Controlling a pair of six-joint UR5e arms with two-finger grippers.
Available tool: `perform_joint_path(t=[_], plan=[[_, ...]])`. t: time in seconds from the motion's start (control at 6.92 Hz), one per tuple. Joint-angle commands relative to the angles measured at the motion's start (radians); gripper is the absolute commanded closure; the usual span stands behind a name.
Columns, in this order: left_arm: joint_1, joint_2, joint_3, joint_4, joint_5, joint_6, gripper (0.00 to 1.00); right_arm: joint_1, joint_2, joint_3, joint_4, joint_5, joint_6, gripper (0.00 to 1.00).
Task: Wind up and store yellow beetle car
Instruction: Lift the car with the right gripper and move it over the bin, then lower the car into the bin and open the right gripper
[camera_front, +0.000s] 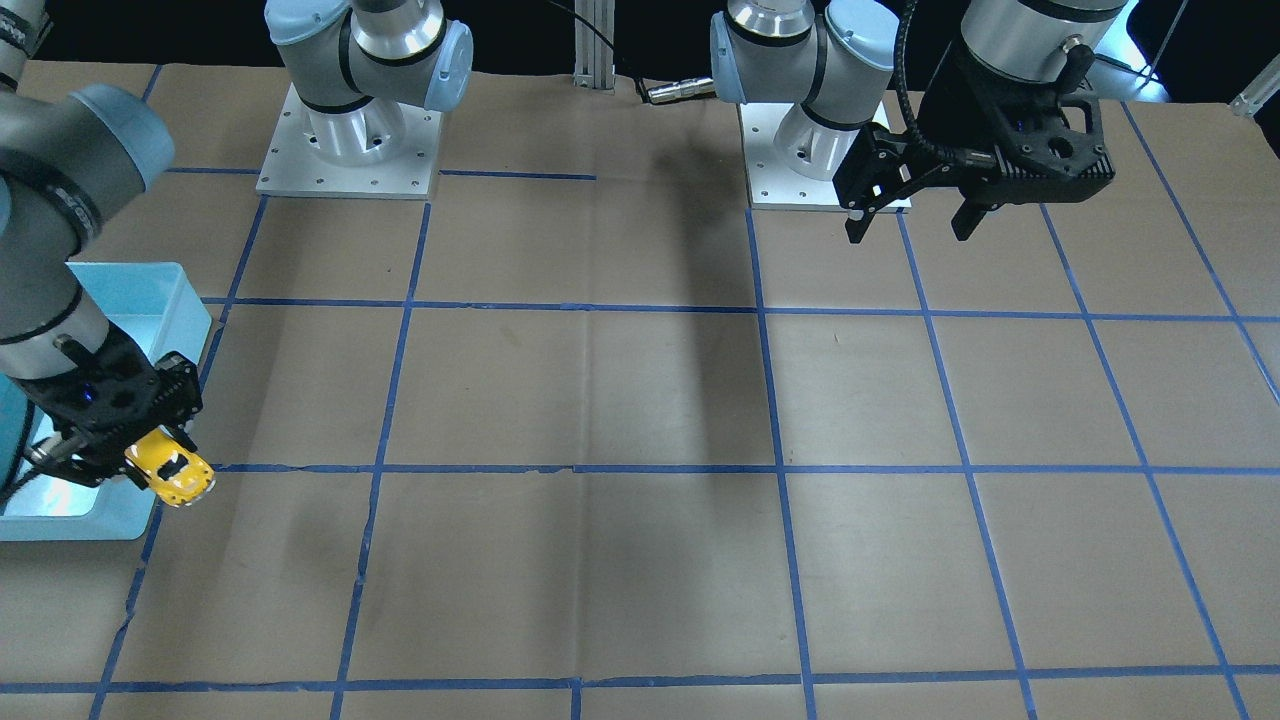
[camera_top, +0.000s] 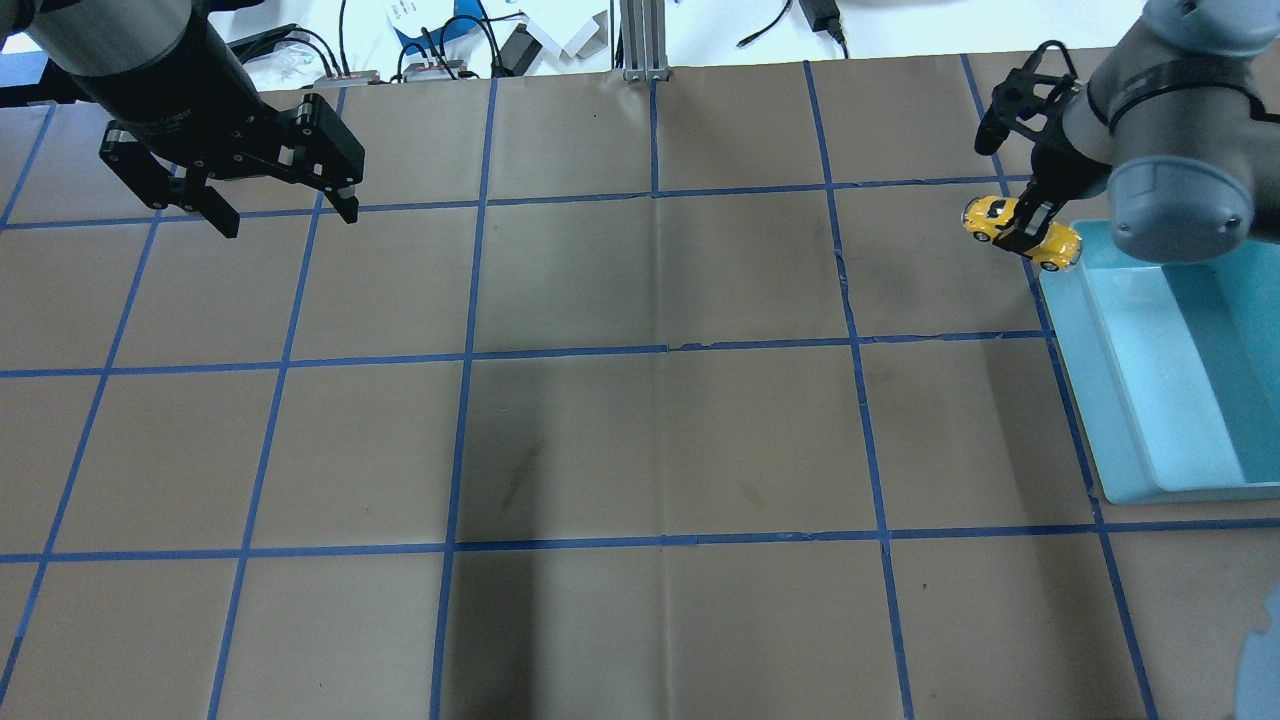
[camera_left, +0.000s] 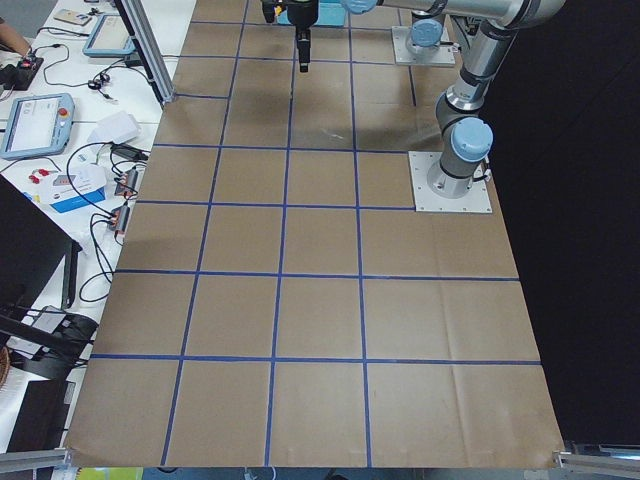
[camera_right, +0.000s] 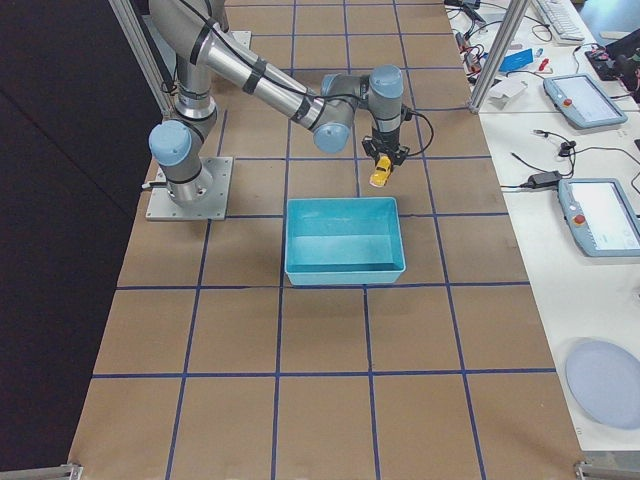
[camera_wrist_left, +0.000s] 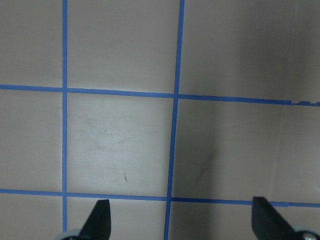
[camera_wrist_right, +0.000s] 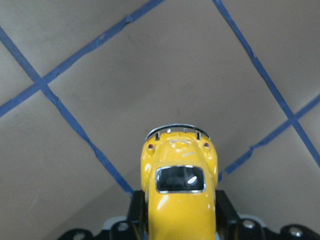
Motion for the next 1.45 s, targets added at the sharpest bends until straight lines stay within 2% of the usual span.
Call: perform_joint_path(t=[0.0,0.14,0.29,0.43,0.72,1.01,1.3], plan=[[0.000,0.000,0.000,0.000,0.000,0.000,0.00,-0.058,-0.055,-0.002,0.016,-0.098,0.014,1.00],[0.000,0.000,0.000,0.000,0.000,0.000,0.00,-0.078,-0.053,-0.001,0.014,-0.109,0.043,0.99],[0.000,0.000,0.000,0.000,0.000,0.000,0.00,-0.173,-0.052,0.013,0.029,-0.096,0.242,0.99],[0.000,0.000,0.000,0.000,0.002,0.000,0.00,-0.248,-0.041,0.021,0.032,-0.047,0.258,1.00],[0.000,0.000,0.000,-0.002,0.000,0.000,0.00,-0.362,-0.030,0.106,0.019,-0.020,0.306,1.00],[0.000,0.000,0.000,-0.002,0.002,0.002,0.00,-0.385,0.013,0.143,-0.009,0.009,0.526,1.00],[0.002,0.000,0.000,0.000,0.000,0.002,0.00,-0.387,0.073,0.143,-0.044,-0.006,0.583,0.98]])
